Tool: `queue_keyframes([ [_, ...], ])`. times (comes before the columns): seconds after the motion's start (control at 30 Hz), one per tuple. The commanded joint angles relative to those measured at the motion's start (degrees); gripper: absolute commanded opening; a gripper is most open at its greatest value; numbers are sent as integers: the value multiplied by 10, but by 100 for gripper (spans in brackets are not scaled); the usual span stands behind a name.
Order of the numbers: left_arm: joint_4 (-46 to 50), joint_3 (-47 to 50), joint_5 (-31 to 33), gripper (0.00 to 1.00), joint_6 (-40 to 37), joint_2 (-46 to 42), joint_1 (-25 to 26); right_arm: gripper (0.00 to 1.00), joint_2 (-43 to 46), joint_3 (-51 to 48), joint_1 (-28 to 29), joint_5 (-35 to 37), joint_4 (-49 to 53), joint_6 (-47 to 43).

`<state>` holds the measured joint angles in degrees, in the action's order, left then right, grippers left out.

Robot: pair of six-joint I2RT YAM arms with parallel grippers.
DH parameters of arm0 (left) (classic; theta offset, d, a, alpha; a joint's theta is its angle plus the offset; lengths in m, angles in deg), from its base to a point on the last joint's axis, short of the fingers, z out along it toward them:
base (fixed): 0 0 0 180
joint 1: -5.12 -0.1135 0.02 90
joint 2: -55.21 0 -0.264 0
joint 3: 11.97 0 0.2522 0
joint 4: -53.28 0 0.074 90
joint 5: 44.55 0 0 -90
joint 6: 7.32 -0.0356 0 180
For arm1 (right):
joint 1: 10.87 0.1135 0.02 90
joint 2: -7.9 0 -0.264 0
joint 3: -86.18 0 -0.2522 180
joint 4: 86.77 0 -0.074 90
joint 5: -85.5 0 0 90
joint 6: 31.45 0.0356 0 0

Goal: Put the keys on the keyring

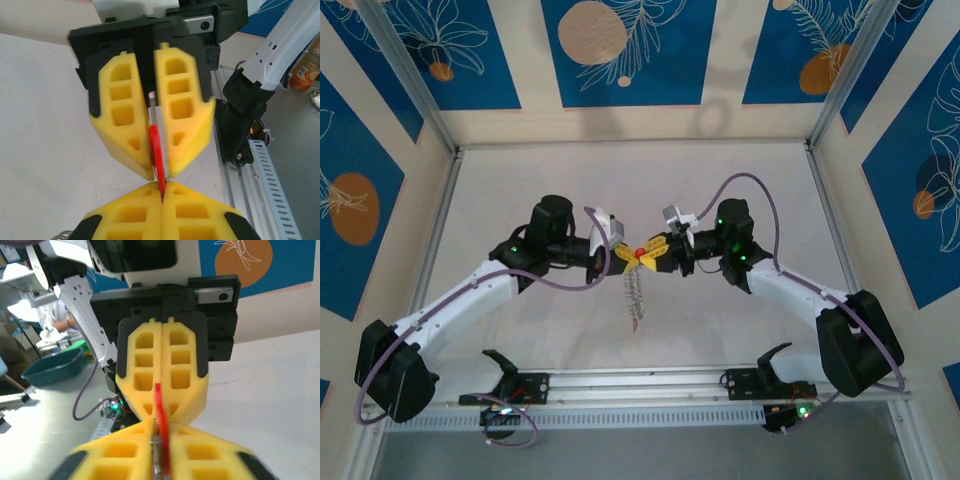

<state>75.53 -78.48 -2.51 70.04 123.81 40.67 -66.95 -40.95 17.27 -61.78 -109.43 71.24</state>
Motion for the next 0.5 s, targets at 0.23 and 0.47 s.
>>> queue_keyframes([
  [0.23, 39, -7, 35, 10, -24, -4, 2, 0, 19, 12, 6, 61, -1, 10],
  [0.47, 40, 9, 104, 36, -1, -15, 1, 0, 74, 52, 30, 254, 179, -105],
])
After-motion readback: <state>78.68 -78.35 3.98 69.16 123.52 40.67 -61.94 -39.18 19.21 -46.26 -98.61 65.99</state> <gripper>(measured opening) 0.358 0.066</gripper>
